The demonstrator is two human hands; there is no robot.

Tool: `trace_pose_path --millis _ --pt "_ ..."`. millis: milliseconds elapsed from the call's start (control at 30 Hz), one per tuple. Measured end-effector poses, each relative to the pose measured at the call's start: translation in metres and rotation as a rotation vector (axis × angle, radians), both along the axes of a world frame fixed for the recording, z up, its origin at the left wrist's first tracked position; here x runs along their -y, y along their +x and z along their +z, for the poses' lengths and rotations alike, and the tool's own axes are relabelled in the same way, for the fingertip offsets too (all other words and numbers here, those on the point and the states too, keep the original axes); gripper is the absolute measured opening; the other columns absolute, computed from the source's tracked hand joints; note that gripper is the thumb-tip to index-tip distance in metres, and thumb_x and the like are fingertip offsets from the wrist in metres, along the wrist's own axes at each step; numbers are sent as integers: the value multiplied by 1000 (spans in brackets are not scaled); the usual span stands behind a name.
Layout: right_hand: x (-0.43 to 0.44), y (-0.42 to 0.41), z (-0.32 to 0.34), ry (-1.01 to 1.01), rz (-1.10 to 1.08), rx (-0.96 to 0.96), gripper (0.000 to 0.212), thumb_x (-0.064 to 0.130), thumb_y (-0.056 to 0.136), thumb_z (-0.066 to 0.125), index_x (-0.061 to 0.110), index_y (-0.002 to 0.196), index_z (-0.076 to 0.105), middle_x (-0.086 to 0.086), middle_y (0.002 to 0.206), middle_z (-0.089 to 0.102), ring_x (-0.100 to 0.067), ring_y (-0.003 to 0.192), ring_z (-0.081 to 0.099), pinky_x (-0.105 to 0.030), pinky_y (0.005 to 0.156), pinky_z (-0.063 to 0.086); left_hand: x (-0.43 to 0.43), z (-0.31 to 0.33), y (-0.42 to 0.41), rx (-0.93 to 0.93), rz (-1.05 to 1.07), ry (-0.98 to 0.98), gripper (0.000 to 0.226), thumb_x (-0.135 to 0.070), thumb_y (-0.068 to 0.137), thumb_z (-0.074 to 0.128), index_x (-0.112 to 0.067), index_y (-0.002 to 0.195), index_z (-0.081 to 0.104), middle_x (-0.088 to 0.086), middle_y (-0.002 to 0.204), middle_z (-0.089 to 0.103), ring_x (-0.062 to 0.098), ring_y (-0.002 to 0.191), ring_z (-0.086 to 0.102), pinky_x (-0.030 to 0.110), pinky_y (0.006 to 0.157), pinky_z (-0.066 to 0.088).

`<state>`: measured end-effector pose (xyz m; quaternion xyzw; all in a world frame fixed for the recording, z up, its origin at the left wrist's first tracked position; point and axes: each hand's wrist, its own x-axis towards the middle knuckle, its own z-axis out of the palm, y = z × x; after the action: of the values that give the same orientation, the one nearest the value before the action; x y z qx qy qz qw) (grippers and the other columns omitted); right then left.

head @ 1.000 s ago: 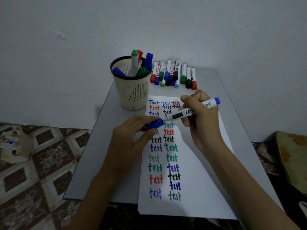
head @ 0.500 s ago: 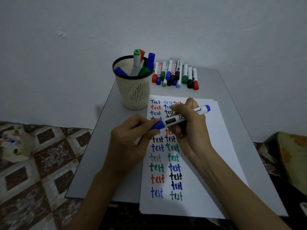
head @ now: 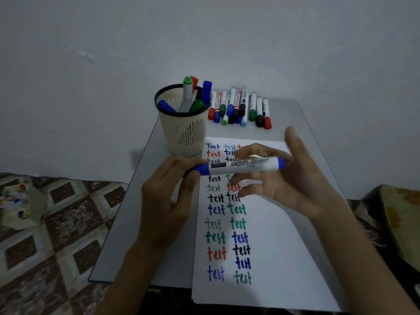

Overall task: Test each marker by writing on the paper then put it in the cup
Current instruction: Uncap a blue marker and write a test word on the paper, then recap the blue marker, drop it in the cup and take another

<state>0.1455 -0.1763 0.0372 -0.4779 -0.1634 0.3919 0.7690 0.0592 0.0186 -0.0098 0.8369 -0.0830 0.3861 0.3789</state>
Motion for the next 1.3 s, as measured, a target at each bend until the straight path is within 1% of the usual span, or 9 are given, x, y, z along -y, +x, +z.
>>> trace_pose_path --millis 67,167,333,433,567,700,900,1167,1300 --pt "10 6 7 -185 30 195 54 54 75 68 5 99 71 -18 103 71 -35 92 69 -42 77 58 -1 0 -1 -26 -34 9 22 -17 92 48 -8 105 64 0 99 61 4 94 56 11 82 41" --pt "0 7 19 -605 94 654 18 30 79 72 18 93 73 -4 88 76 -19 87 71 -30 83 56 4 -2 -1 -52 -102 76 25 -19 93 48 -5 105 65 5 101 62 12 95 58 15 84 43" --pt "-15 15 35 -810 209 947 13 18 80 72 20 92 69 -5 83 75 -16 64 67 -21 57 51 4 -2 1 -51 -111 -59 29 -20 92 52 -13 119 51 -4 112 58 5 95 57 15 79 46" --pt "-15 36 62 -660 -194 896 13 12 77 75 13 87 67 -11 79 72 -12 61 63 -22 56 48 1 -8 3 -189 -62 -127 33 -23 91 55 -16 123 49 -7 116 55 11 100 56 17 80 46" --pt "-43 58 95 -147 -643 895 37 6 83 70 9 111 46 -9 78 64 -19 68 67 -31 65 56 0 -25 6 -404 -30 122 27 -29 91 51 -20 115 58 -8 117 52 1 107 46 11 90 37" --pt "-99 81 101 -39 -852 1028 22 7 86 65 15 84 44 -5 82 59 -13 67 69 -28 62 58 -2 -27 9 -432 -28 205 35 -35 89 46 -16 112 64 -6 115 55 1 105 45 9 90 30" --pt "-145 102 77 -238 -607 1282 36 3 83 65 7 117 54 -13 79 63 -19 69 69 -27 62 59 -3 -29 8 -441 -45 199 38 -37 89 44 -15 113 63 -4 116 56 3 106 45 8 91 28" --pt "-148 107 73 -644 -287 1370 16 8 84 70 8 100 74 -4 96 72 -5 85 64 -14 82 52 -4 -30 9 -438 -50 178 42 -42 88 40 -17 113 63 -5 115 55 3 105 47 21 92 37" --pt "-134 103 75 -449 -363 1304 21 5 91 58 5 109 70 -6 105 70 -10 91 67 -19 81 55 -3 -30 9 -449 -50 166 41 -42 89 42 -16 113 63 -5 116 55 3 106 47 17 93 34"
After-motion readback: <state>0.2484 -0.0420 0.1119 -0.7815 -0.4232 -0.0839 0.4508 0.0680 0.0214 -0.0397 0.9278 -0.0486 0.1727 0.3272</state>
